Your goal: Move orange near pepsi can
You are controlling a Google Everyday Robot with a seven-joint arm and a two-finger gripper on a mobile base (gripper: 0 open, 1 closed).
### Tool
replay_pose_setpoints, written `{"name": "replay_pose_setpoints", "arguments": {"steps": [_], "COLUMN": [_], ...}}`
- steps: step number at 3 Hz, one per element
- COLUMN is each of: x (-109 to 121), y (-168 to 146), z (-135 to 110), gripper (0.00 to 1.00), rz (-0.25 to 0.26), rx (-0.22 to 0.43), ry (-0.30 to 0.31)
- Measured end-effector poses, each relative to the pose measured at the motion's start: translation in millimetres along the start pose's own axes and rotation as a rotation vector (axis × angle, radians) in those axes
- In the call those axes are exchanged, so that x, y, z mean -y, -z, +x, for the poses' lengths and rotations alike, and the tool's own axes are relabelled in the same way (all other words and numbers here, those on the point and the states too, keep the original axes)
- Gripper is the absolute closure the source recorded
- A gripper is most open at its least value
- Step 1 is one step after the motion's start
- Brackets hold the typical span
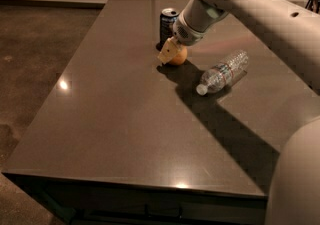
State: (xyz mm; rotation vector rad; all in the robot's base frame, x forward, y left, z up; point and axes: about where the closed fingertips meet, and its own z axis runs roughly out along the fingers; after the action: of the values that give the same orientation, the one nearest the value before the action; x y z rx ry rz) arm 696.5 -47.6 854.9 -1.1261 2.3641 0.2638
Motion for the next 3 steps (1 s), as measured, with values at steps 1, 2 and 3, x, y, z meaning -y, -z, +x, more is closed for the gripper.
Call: {"name": "replay_pose_setpoints", "arguments": {"steps": [1,2,3], "x": [12.1,20.3,23.6], "y": [0.3,0.5,-2.2], "z": [-2.0,-0.6,0.7], "gripper": [0.53,0.3,0.07], "rz": [0.022,0.034,0.028], "rx": [0.009,0.007,0.006], "ry": [-0.016,-0.027,-0.031]}}
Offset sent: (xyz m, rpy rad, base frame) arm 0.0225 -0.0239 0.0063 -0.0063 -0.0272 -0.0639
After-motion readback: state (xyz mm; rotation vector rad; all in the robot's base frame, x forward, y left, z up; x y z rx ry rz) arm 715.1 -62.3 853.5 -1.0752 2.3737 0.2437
